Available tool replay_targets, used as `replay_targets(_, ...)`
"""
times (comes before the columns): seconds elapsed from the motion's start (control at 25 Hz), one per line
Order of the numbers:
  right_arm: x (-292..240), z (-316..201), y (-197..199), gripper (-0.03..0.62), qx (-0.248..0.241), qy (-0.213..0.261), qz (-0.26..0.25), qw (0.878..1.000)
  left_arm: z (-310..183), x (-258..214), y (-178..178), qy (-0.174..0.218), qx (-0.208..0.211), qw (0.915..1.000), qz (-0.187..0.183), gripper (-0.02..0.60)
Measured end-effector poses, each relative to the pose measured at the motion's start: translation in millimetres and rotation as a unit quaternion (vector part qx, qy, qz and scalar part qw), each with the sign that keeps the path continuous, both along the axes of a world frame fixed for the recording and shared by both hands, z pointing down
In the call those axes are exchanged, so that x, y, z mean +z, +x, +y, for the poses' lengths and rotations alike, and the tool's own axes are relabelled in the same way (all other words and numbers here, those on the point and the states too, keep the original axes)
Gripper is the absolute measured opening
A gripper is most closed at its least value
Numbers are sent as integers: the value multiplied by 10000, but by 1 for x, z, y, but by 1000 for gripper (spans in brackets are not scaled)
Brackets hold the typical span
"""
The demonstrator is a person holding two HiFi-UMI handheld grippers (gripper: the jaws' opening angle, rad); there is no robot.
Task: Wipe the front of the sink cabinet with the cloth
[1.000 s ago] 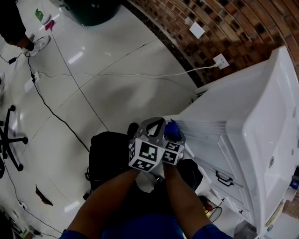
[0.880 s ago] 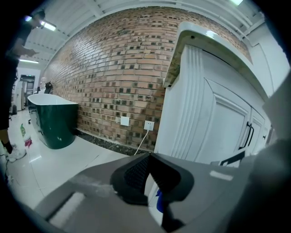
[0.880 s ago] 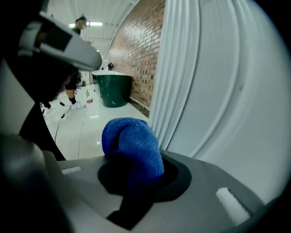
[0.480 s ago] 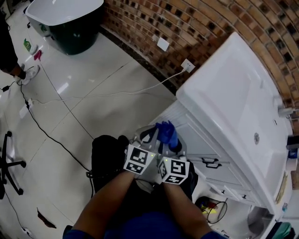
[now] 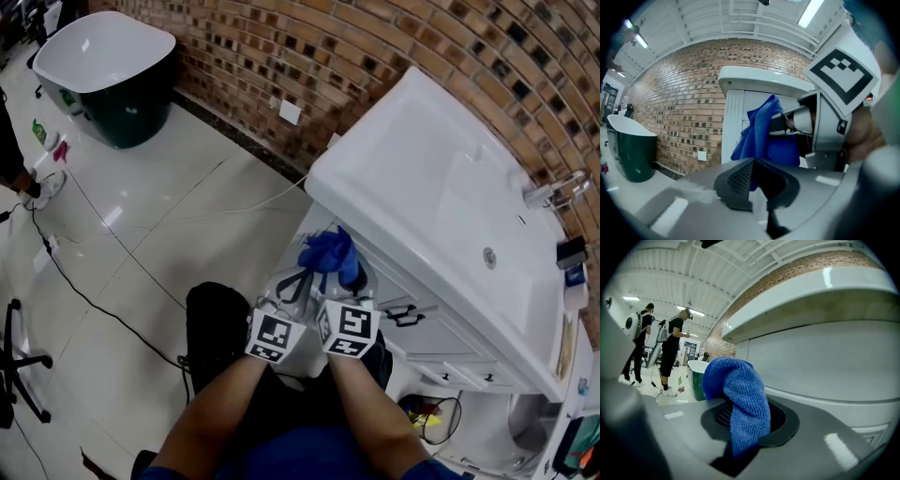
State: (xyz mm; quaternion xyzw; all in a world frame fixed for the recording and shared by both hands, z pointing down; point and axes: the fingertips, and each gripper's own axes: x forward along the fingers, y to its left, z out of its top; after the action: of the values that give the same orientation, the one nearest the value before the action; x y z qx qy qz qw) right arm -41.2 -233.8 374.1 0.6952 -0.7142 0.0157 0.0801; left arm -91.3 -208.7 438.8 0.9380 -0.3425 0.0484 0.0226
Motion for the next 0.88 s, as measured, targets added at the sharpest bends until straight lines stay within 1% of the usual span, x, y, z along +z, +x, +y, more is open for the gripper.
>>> replay_targets(0.2,25,-2,7,80,113,-252,-42,9996,-11,11,-3,-190,-142,9997,-83,-2)
replay_targets(0.32,44,0,7,80,143,-456,-102,9988,-17,25,-6,-406,-271,9987,-136,-2)
replay_targets(0.4,58,0,8,80,166,-602,-148,9979,-20,37,-7,-586,-361,9975,-144,-2)
replay_targets(0.56,84,1,11,80,217,-863,-203,9958,-26,48,-12,-825,-469,9952,-242,-2)
replay_targets(0.68,105,1,11,80,243,-1054,-273,9938,-32,56,-18,-1005,-537,9932,-219,-2)
replay_targets(0.88,147,0,9,80,281,-1524,-310,9874,-41,70,-29,-1272,-690,9891,-277,-2)
